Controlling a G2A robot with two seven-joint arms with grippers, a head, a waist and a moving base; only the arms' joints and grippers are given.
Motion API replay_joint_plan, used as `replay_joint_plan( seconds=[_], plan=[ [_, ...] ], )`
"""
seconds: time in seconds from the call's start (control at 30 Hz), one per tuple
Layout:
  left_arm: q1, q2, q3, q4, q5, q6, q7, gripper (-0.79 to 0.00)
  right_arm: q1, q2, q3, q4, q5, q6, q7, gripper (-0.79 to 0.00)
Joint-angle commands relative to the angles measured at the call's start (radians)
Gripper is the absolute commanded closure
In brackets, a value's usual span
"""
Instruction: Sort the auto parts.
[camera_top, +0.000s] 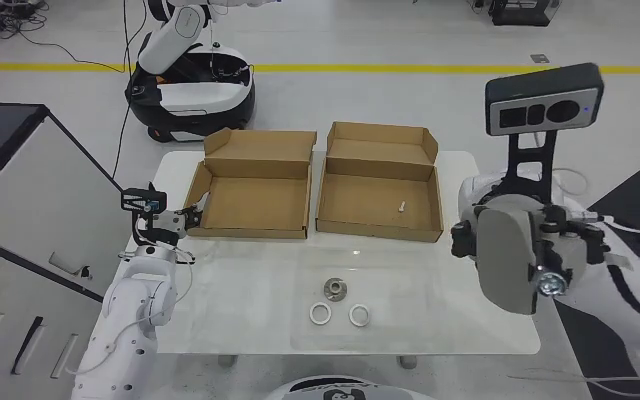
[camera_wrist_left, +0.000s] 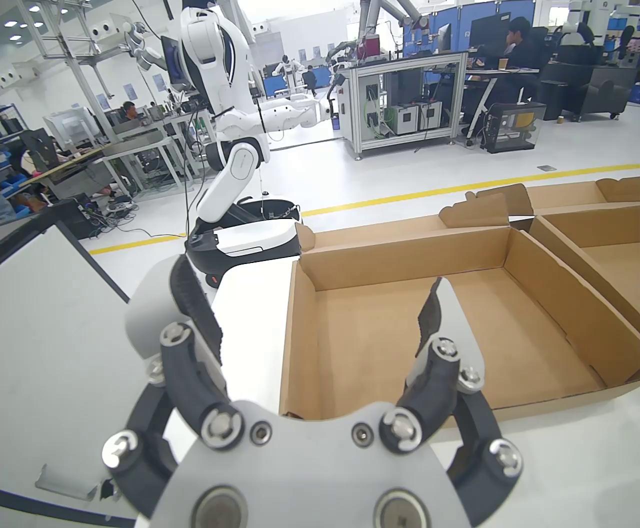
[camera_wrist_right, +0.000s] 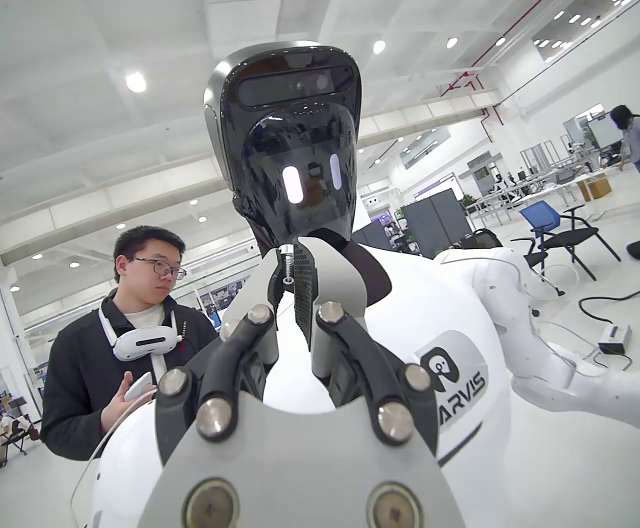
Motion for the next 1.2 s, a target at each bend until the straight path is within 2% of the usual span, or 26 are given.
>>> replay_joint_plan(
  seconds=[0.0,0.47,0.6,1.17],
  plan=[
    [0.000,0.000,0.000,0.000,0.000,0.000,0.000,-0.785,-0.006,-0.007,0.007,0.006,-0.013,0.011,0.008,0.000],
    [0.000,0.000,0.000,0.000,0.000,0.000,0.000,-0.785,-0.062,-0.025,0.091,0.006,-0.212,0.276,-0.081,0.000],
    [0.000,0.000,0.000,0.000,0.000,0.000,0.000,-0.785,-0.079,-0.031,0.112,0.001,-0.230,0.317,-0.089,0.000],
    [0.000,0.000,0.000,0.000,0.000,0.000,0.000,-0.785,-0.139,-0.100,0.152,0.007,-0.052,0.213,-0.053,0.000]
  ],
)
